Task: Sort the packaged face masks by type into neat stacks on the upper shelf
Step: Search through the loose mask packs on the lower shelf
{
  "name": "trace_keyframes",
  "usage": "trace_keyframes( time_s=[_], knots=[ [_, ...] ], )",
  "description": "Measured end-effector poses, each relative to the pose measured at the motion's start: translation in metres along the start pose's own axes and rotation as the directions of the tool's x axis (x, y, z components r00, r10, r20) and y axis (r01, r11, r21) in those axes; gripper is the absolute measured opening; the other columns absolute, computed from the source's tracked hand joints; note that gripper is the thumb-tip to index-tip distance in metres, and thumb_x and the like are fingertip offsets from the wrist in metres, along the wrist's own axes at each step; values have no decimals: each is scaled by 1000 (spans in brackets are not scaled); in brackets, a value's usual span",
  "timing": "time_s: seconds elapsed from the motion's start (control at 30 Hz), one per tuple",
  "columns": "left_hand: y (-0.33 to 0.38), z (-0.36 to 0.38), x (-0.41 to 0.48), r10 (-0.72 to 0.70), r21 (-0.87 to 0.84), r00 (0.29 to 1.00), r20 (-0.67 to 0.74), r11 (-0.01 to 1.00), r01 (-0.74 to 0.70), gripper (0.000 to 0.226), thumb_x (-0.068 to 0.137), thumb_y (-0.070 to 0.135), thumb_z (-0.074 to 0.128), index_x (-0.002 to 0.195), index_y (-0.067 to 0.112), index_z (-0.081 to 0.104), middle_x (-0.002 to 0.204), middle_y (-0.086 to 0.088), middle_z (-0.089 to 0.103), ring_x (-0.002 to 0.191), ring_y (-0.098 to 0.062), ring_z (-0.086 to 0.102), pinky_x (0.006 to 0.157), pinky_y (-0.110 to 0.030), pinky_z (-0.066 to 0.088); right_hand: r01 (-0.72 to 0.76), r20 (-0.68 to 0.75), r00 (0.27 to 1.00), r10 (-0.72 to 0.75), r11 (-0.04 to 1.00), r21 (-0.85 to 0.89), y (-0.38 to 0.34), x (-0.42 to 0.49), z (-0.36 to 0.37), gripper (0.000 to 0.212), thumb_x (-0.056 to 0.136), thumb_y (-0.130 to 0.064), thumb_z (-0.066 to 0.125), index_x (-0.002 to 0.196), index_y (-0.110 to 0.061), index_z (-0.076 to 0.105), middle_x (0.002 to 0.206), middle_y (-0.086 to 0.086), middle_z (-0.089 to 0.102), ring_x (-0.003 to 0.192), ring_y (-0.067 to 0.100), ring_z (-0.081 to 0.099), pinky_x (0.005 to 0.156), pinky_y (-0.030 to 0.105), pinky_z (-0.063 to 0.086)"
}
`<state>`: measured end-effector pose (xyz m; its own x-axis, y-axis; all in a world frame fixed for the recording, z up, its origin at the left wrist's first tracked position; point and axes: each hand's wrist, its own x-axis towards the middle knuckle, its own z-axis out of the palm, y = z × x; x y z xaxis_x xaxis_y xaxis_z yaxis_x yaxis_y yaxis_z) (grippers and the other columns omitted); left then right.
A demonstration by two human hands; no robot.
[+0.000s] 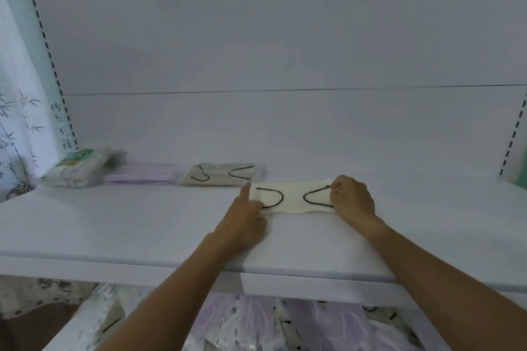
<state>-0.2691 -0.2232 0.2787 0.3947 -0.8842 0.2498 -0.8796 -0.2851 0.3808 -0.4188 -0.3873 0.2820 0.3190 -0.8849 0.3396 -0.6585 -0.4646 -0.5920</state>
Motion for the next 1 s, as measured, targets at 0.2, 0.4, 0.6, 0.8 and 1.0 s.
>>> trace_keyframes(
  time_s=[0.2,0.4,0.6,0.8,1.0],
  knots=[
    [16,9,59,119,67,993,20,991,-120,36,91,12,48,126,9,57,138,-9,45,129,-22,39,101,-19,24,-50,-104,993,48,999,-17,18,53,2,25,90,-16,46,108,-5,59,109,16,60,103,33,55,86,38,46],
    [5,24,97,-29,182,996,81,983,13,45,93,36,48,136,21,47,156,-6,15,140,-28,19,113,-34,19,-23,109,994,10,992,122,22,85,28,13,85,-10,52,88,-1,61,108,20,57,91,28,55,64,21,36],
    [-11,29,105,-81,247,990,-115,963,107,39,88,49,52,126,41,53,147,-4,26,136,-27,18,109,-41,21,58,64,996,-66,991,121,24,85,35,30,92,-12,50,115,6,59,127,21,47,112,32,50,92,26,35],
    [-16,25,101,-80,214,992,-93,972,99,51,88,48,49,137,38,39,131,4,48,126,-22,40,104,-41,28,136,116,986,-121,982,-127,23,83,35,38,96,-31,41,127,-13,54,130,10,45,125,31,35,103,43,33],
    [-11,22,94,-63,293,991,-118,951,95,47,89,45,51,134,32,46,141,4,44,129,-23,36,106,-37,25,118,118,988,-95,972,-203,18,76,29,61,92,-61,31,138,-23,42,147,9,32,137,31,21,111,50,15]
  ],
)
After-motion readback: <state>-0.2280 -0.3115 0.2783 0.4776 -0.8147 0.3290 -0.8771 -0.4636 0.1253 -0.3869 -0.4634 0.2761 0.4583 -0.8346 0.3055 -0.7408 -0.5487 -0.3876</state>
